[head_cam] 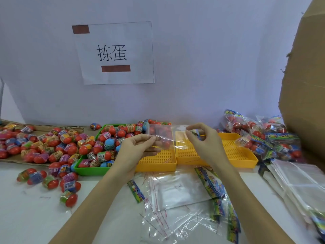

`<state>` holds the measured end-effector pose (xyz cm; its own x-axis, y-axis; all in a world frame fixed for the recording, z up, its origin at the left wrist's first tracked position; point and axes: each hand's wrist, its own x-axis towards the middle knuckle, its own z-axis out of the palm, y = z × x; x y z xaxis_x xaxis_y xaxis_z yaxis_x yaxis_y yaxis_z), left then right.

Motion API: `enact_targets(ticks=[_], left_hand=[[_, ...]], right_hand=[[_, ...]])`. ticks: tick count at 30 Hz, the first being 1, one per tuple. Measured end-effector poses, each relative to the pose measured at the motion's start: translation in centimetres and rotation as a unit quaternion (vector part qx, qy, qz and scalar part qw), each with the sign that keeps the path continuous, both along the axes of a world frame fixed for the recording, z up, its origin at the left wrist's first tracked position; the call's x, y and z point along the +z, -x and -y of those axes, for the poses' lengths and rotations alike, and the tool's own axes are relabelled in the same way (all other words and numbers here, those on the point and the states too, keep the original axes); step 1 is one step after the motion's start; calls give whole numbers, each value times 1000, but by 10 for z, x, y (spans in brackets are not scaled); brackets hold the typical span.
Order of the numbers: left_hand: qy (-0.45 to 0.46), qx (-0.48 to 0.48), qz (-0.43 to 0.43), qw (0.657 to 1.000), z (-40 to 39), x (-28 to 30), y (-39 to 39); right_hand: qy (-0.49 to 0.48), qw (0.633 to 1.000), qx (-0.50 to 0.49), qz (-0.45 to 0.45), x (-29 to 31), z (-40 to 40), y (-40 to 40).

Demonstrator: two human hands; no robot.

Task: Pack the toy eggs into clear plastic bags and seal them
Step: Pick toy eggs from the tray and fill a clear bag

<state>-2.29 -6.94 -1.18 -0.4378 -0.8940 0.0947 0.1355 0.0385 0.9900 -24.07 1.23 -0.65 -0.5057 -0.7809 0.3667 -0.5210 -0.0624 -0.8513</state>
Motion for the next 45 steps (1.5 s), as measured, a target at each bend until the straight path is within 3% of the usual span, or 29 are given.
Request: enact_targets(ticks=[2,4,10,16,20,23,26,28,30,34,40,45], left_hand=[[22,23,13,999,1,0,1],[44,31,32,998,0,-1,2],[78,56,3,995,-8,0,8],[99,49,10,994,-6,-2,8],[113,47,-5,992,-8,-2,11],[160,88,6,983,-11,1,12],[259,148,82,951,-9,-2,12],[240,133,87,958,-10,-5,14],[176,101,36,978,-12,-4,15],[123,86,-26,988,-9,-4,13],[108,55,-17,992,-5,-2,7],[148,46,24,988,-6,-3,8]], right_hand=[[-21,988,-43,-144,-3,0,-5],[-10,975,-43,-219,-4,0,-14],[62,968,146,-192,0,0,-43],[28,952,140,-270,-3,3,-47],[87,970,95,-205,-3,4,-42],[95,991,88,-44,0,4,-36],[82,983,118,112,4,2,-34],[69,965,155,199,7,-1,-34],[56,950,178,250,9,-4,-34],[15,935,193,296,14,-5,-33],[39,905,201,372,22,-3,-31],[30,931,185,314,20,-6,-27]])
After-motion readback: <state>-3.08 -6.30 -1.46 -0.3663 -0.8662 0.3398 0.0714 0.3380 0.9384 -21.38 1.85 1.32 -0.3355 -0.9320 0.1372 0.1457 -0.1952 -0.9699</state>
